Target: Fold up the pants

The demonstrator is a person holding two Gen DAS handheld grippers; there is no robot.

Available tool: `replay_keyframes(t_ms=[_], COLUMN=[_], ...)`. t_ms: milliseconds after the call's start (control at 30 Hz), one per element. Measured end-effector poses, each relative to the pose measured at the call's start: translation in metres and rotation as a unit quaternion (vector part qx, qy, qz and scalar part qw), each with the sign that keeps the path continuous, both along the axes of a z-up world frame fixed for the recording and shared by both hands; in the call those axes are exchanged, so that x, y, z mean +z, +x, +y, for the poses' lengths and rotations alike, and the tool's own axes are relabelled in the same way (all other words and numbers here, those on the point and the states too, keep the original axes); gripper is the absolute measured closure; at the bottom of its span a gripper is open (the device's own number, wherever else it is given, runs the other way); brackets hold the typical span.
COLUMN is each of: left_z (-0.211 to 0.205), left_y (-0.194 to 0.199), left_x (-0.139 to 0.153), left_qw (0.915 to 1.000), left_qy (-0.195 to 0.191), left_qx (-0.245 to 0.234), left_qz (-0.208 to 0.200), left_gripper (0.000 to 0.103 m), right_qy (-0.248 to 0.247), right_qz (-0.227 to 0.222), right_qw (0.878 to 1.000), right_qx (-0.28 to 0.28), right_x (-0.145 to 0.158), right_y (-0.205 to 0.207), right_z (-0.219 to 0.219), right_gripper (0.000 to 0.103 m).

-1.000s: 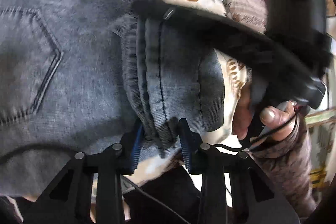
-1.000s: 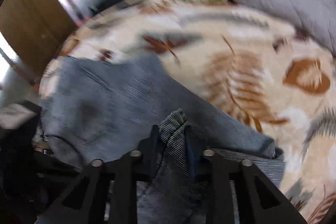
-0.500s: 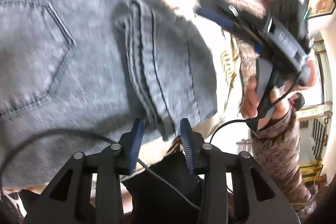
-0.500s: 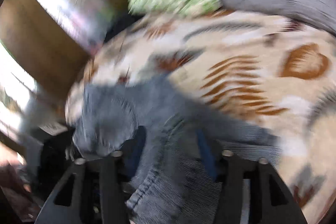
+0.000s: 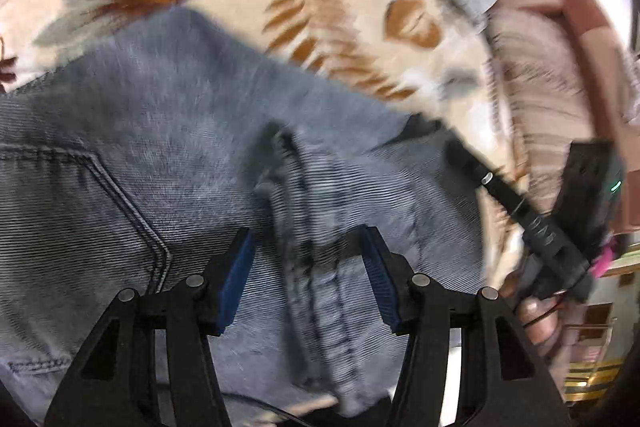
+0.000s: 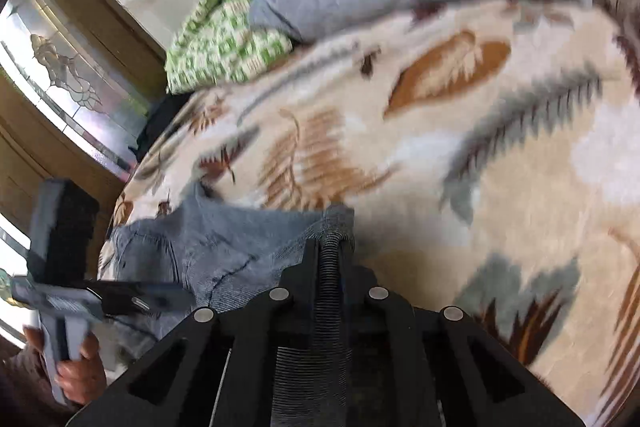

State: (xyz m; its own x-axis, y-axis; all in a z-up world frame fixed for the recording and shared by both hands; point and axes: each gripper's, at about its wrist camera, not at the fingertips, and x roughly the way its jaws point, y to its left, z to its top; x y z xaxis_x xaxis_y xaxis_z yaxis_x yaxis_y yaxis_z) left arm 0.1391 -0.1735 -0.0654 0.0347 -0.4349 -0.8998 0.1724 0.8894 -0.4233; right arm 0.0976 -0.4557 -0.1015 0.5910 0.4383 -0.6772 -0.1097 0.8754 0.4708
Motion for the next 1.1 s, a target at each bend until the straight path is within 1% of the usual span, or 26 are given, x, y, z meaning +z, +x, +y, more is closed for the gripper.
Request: replay_keyframes(t_ms=[33,67,100,133,167,200,267,333,533,633,800,833,900,933,967,1000,1067,1100], left_z=[0.0,-0.004,-0.005,-0.006,-0.005,-0.007,-0.006,-0.008,-0.01,-0.013,-0.017,-0.019,-0.022,-0.024,-0.026,-0.029,-0.038,-0.041], left_y=[-0.001,0.0,-0.001,-0.003,-0.005,-0.004,-0.008,-0.012,-0.03,-0.04,-0.048,-0.049,-0.052,-0.054,-0.057,-0.061,-0.069,-0.071], left_x=[-0.001,0.001,0.003,0.004,0.005,0.005,0.009,0.011,0.019,0.025,0.031,0.029,0.02,0.012,0.007,0.008,0.009,0.009], left_qw=[1.0,0.9998,0.9997,0.9995,0.9994,0.9994,0.9993,0.9993,0.9994,0.9989,0.9978,0.9975,0.9971,0.9968,0.9957,0.9941,0.9893,0.987], left_qy=[0.001,0.003,0.01,0.014,0.017,0.018,0.02,0.02,0.02,0.025,0.033,0.035,0.045,0.051,0.057,0.058,0.069,0.079], left_qx=[0.001,0.0,-0.006,-0.013,-0.016,-0.017,-0.018,-0.019,-0.02,-0.029,-0.04,-0.043,-0.047,-0.052,-0.058,-0.068,-0.096,-0.104], left_qz=[-0.01,-0.017,-0.021,-0.024,-0.024,-0.025,-0.025,-0.024,-0.02,-0.028,-0.041,-0.042,-0.038,-0.033,-0.044,-0.062,-0.085,-0.092], left_gripper=[0.049,0.049,0.049,0.049,0.049,0.049,0.049,0.049,0.049,0.049,0.049,0.048,0.042,0.042,0.039,0.032,0.025,0.025], right_qy=[-0.014,-0.053,-0.08,-0.079,-0.064,-0.039,-0.006,0.011,0.024,0.025,0.021,0.022,0.022,0.016,0.009,0.005,0.012,0.014], right_qz=[0.012,0.03,0.038,0.036,0.032,0.031,0.023,0.015,0.0,-0.005,-0.012,-0.012,-0.005,0.005,0.015,0.022,0.005,0.004], right_qw=[1.0,0.998,0.996,0.996,0.997,0.999,0.999,1.0,1.0,1.0,1.0,1.0,1.0,1.0,1.0,1.0,1.0,1.0], right_qx=[-0.002,0.0,0.005,0.005,-0.001,-0.008,-0.021,-0.024,-0.011,-0.005,0.003,0.005,0.005,0.003,0.003,0.002,-0.003,-0.005], right_x=[-0.007,-0.018,-0.027,-0.03,-0.027,-0.023,-0.013,-0.006,0.01,0.013,0.012,0.01,0.001,-0.008,-0.017,-0.025,-0.031,-0.03], right_y=[0.006,0.013,0.014,0.012,0.009,0.006,-0.005,-0.02,-0.072,-0.091,-0.108,-0.11,-0.11,-0.109,-0.108,-0.107,-0.112,-0.112], right_z=[0.002,0.006,0.009,0.008,0.004,-0.002,-0.012,-0.017,-0.01,-0.003,0.008,0.01,0.012,0.013,0.015,0.015,0.014,0.013], right_gripper=[0.095,0.094,0.093,0.093,0.092,0.087,0.087,0.087,0.086,0.085,0.083,0.079,0.076,0.076,0.076,0.076,0.076,0.076])
